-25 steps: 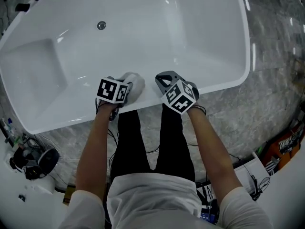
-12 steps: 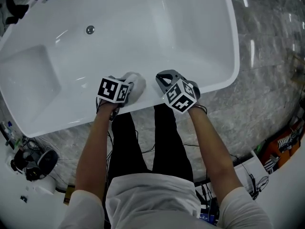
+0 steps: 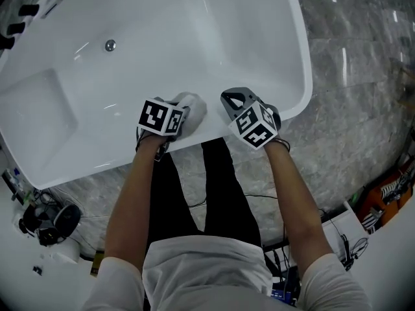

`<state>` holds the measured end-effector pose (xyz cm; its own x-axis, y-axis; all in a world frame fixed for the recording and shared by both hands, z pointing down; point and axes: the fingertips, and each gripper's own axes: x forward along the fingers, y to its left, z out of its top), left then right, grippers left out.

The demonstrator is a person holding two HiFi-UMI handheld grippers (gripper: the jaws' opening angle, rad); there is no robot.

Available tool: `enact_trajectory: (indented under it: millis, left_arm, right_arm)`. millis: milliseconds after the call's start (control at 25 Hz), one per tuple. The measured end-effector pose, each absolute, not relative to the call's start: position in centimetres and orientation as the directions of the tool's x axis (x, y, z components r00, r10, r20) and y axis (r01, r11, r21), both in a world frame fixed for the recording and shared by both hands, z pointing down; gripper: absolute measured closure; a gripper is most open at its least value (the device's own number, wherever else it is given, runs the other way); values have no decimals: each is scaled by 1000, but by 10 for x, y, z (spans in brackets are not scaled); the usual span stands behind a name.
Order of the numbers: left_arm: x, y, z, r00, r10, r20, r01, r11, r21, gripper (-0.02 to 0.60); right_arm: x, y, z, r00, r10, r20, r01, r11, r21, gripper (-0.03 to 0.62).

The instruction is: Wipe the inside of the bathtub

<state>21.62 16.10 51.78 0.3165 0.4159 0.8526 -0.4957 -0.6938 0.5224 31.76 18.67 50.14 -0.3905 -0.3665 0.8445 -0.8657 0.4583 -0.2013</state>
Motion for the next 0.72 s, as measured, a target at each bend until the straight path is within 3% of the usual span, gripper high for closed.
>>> enact_trajectory:
  millis: [520,720]
  left_arm:
    - [314,193,519,349,452,821,-448,-689,570,483]
    - [351,207,515,366,471,803,-416,-689,594,483]
  right_arm:
    - [418,193,496,-303,-452,839,-908,404,-111,576]
    - [458,177,468,-258,-550,794,-941,330,-77,576]
